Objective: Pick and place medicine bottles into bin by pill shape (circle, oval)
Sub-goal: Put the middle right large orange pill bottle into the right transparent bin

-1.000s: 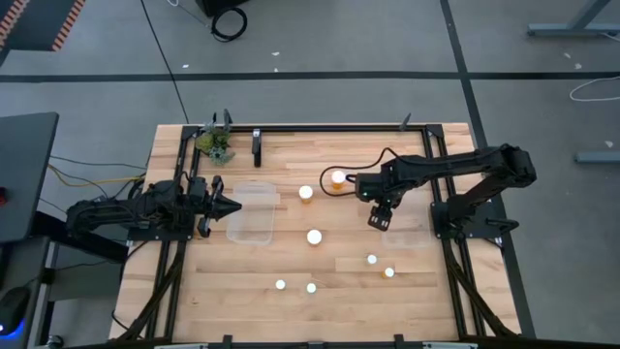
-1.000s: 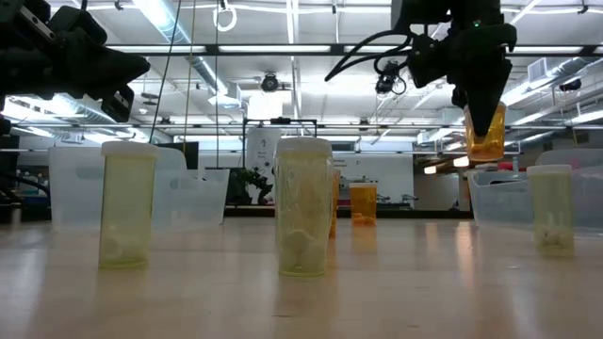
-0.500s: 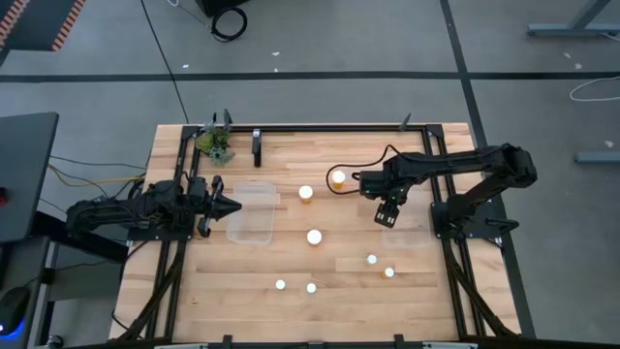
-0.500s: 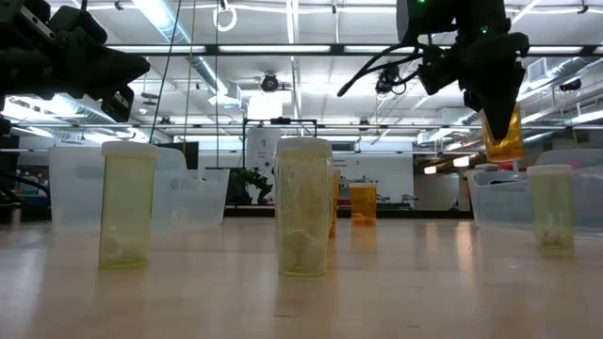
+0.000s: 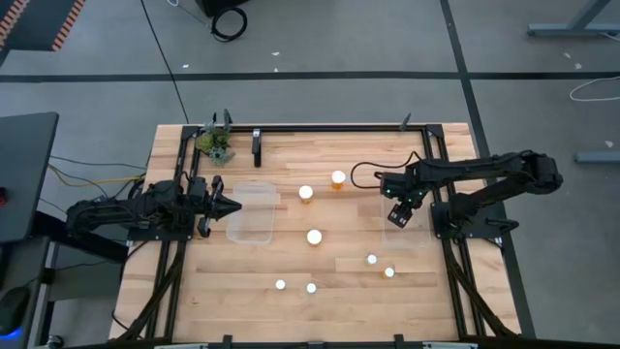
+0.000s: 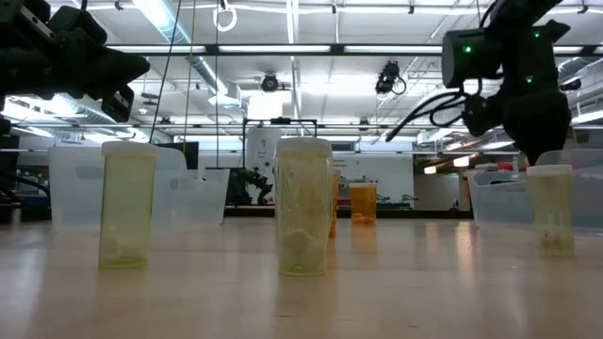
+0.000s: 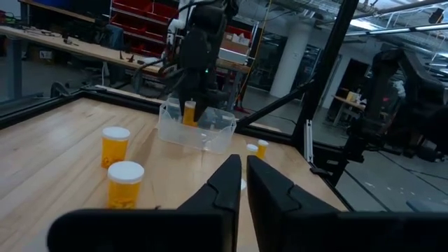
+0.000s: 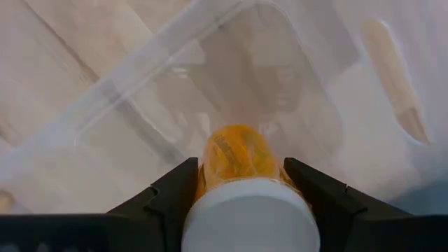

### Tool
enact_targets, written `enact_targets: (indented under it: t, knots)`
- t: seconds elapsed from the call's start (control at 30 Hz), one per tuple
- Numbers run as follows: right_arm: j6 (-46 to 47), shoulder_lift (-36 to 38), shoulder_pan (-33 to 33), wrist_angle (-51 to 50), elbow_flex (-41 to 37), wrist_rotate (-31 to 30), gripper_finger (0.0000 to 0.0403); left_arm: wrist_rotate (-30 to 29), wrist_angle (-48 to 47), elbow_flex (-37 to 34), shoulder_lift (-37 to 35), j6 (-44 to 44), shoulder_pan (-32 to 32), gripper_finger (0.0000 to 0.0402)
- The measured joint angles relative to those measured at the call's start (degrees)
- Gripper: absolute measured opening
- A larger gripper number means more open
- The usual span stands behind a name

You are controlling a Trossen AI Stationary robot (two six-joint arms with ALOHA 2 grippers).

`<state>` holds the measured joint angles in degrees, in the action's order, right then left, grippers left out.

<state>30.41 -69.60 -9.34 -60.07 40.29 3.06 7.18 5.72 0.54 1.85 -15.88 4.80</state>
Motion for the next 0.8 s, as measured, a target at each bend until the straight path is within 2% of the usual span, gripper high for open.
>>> enact_targets:
  t: [0.4,0.8]
  knots:
    - [0.11,-2.52,0.13,3.28,-0.19,0.77,0.0212,-0.01,0.00,-0.01,0.00,0.00,0.00,0.0025]
    - [-0.39,-3.85,0.15,4.88,-0.29,1.32,0.0212,-0.02,0.00,-0.02,0.00,0.00,0.02,0.0035]
